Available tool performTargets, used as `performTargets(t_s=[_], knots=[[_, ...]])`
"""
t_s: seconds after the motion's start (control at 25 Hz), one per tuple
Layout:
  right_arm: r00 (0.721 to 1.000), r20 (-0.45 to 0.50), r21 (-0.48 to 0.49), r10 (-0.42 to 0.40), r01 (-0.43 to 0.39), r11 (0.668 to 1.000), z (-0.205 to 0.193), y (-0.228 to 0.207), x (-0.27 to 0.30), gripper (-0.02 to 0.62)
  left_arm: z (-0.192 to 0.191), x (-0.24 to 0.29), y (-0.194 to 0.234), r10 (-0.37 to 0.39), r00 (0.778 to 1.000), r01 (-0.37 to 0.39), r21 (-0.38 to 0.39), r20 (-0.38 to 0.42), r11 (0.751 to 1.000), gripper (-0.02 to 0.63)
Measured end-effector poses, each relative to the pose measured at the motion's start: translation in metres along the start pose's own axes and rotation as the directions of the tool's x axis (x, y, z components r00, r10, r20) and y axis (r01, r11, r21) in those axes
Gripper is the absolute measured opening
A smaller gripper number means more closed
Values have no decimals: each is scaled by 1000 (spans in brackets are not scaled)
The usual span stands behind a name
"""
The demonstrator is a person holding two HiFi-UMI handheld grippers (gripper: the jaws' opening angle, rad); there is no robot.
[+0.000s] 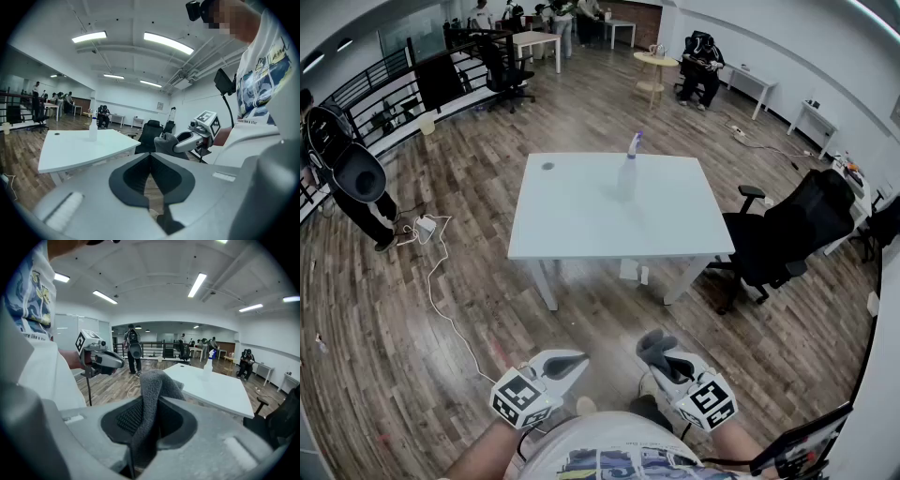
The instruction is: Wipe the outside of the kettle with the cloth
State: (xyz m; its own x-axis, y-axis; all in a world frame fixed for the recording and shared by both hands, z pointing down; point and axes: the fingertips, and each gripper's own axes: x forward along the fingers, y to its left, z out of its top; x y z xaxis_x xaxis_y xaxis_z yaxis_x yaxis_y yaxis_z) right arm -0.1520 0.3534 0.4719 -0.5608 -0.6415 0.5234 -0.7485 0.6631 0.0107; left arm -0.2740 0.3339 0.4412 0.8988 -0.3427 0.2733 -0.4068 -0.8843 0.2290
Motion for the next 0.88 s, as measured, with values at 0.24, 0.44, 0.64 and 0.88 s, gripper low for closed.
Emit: performTargets(t_s=[0.24,0.44,0.64,0.88], knots=[[1000,-2,10,-13,13,1000,-2,-5,3,74,6,9,4,-20,1000,20,14,5,1000,3],[1000,2,25,-18,18,1000,2,-14,4,75,2,17,12,-15,1000,15,-4,0,1000,11],[1000,-1,68,-22,22,997,-2,-41,2,77,3,42,25,-7,1000,7,-17,-14,1000,49],[1000,16,60,11,-12,998,7,-104,21,77,26,89,63,65,998,-65,-26,-3,998,81]])
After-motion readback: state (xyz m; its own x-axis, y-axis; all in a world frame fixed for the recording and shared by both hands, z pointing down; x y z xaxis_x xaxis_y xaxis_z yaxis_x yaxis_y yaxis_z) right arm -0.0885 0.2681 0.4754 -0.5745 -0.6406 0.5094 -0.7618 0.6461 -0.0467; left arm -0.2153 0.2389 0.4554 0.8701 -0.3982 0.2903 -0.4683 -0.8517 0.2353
